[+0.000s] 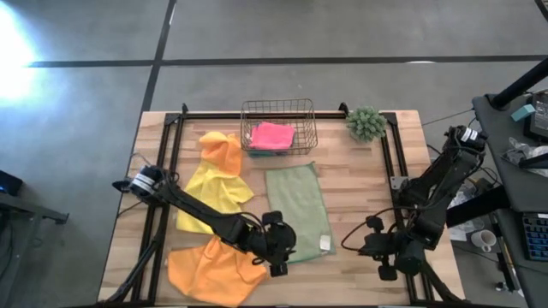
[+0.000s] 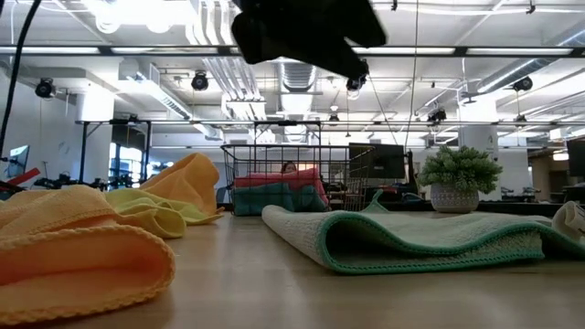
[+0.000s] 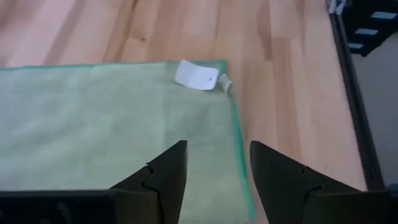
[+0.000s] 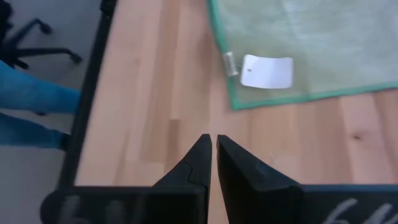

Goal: Fold microfiber towels
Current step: Fold the green microfiber cloth

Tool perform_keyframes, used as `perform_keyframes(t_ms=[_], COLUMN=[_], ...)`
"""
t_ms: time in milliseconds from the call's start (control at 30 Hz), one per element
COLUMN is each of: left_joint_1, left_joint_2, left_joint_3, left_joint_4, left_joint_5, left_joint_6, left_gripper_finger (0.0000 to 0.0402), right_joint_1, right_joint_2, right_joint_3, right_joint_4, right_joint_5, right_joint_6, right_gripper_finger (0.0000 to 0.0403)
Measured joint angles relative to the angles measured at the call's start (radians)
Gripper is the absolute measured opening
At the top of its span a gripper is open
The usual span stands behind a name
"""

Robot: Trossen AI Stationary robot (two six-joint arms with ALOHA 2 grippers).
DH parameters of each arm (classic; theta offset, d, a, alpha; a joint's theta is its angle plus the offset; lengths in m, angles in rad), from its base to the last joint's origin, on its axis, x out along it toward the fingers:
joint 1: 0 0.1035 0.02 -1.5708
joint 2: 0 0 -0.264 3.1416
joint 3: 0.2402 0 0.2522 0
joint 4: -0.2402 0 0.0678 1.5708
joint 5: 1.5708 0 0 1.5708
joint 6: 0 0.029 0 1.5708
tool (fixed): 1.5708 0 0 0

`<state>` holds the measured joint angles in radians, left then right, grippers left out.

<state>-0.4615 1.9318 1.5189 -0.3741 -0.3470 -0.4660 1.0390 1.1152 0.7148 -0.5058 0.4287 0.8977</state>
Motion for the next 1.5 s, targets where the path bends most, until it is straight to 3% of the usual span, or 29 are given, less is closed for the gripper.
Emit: perform_keyframes(t_ms=[233,733,1033,1200,1367,1500], left_joint_1=[-0.042,-0.061,-0.053,-0.053,-0.053,-0.053], left_joint_2=[0.025,0.055,0.09,0.106,0.119,0.138], left_joint_3=[0.039,0.026,0.026,0.026,0.026,0.026], left_joint_4=[-0.009,-0.077,-0.069,-0.07,-0.065,-0.051], left_joint_5=[0.001,-0.006,0.112,0.13,0.131,0.134], left_joint_6=[0.0,0.009,0.002,0.002,0.002,0.002], left_gripper_finger=[0.016,0.016,0.016,0.016,0.016,0.016], right_joint_1=[0.006,-0.018,-0.089,-0.14,-0.203,-0.232], right_joint_2=[0.0,0.0,0.0,0.001,0.001,0.001], right_joint_3=[-0.029,-0.012,-0.012,-0.012,-0.012,-0.012], right_joint_4=[0.104,0.092,0.092,0.096,0.095,0.104], right_joint_5=[0.001,-0.018,-0.115,-0.069,-0.159,-0.166], right_joint_6=[0.009,-0.081,-0.162,-0.225,-0.236,-0.253], right_gripper_finger=[0.0018,0.0018,0.0018,0.0018,0.0035,0.0066])
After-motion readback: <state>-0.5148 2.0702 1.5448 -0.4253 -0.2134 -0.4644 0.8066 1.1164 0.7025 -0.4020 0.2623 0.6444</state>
